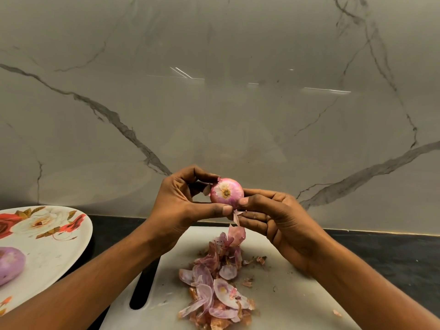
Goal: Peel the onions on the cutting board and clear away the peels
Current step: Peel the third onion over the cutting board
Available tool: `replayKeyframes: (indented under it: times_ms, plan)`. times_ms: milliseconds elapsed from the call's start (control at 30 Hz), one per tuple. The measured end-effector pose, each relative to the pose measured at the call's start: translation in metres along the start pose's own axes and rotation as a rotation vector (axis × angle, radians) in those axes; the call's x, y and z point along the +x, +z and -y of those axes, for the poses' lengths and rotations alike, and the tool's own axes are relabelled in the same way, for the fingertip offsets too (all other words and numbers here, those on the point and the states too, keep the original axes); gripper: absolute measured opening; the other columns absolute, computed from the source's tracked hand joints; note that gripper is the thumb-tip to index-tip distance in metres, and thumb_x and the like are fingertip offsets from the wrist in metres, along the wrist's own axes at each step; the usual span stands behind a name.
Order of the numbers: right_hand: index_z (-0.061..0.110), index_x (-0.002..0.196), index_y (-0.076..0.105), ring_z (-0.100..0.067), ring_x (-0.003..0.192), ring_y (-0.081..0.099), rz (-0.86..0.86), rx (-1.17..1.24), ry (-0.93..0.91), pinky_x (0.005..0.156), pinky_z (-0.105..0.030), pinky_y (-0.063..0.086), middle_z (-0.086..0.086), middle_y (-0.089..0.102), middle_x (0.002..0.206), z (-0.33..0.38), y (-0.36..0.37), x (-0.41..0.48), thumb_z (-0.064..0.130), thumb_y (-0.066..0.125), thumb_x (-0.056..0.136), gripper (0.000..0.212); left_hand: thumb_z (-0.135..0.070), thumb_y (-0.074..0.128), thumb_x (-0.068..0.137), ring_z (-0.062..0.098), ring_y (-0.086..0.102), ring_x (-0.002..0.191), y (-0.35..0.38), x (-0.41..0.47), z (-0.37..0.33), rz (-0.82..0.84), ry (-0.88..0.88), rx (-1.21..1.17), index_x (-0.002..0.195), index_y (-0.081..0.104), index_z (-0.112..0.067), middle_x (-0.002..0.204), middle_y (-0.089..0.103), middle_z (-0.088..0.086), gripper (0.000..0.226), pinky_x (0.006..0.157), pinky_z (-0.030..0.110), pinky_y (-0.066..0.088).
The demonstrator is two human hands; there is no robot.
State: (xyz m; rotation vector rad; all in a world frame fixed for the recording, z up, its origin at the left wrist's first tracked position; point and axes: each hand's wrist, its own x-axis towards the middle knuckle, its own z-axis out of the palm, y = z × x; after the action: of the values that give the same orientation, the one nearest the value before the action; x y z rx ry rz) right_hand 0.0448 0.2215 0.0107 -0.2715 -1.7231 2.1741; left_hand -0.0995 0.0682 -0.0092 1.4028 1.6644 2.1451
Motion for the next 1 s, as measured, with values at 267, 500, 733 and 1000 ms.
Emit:
replayKeyframes:
  times_ms: [267, 500, 733, 1000]
  plan:
    - [0.004, 0.111, 0.081, -0.021, 0.077, 0.078, 0.012, 0.066, 0.026, 0.074, -0.027, 0.066, -0.026, 0.078, 0.109, -0.0034, -0.0002, 0.0020, 0.008, 0.075, 0.084, 0.028, -0.009, 0.098, 0.057, 0.030, 0.073, 0.106, -0.0007, -0.0004, 0.0028, -0.010, 0.026, 0.022, 0.101, 0.071, -0.013, 0.103, 0.077, 0.007, 0.052, 0.084, 0.038, 0.065]
    - [0.006, 0.108, 0.080, -0.025, 0.086, 0.080, -0.026, 0.062, 0.018, 0.075, -0.027, 0.066, -0.023, 0.079, 0.108, -0.0066, 0.0015, 0.0002, -0.004, 0.066, 0.094, 0.022, -0.023, 0.102, 0.053, 0.031, 0.073, 0.108, 0.0028, -0.0012, 0.0055, -0.039, 0.009, -0.005, 0.094, 0.073, -0.025, 0.106, 0.077, 0.006, 0.051, 0.084, 0.040, 0.065]
    - [0.001, 0.102, 0.083, -0.025, 0.085, 0.076, 0.009, 0.090, 0.026, 0.081, -0.029, 0.065, -0.028, 0.077, 0.111, -0.0021, 0.0026, -0.0010, 0.002, 0.071, 0.089, 0.018, -0.019, 0.099, 0.051, 0.033, 0.072, 0.109, -0.0005, 0.0007, 0.0050, -0.009, 0.009, -0.074, 0.093, 0.071, -0.022, 0.106, 0.075, 0.009, 0.050, 0.085, 0.046, 0.066]
    - [0.002, 0.099, 0.083, -0.024, 0.083, 0.075, 0.003, 0.067, 0.030, 0.082, -0.029, 0.063, -0.026, 0.078, 0.107, -0.0027, 0.0007, -0.0001, 0.011, 0.076, 0.077, 0.025, -0.020, 0.098, 0.052, 0.033, 0.072, 0.108, -0.0020, 0.0013, 0.0093, -0.004, 0.003, -0.046, 0.099, 0.067, -0.010, 0.106, 0.075, 0.009, 0.057, 0.085, 0.045, 0.065]
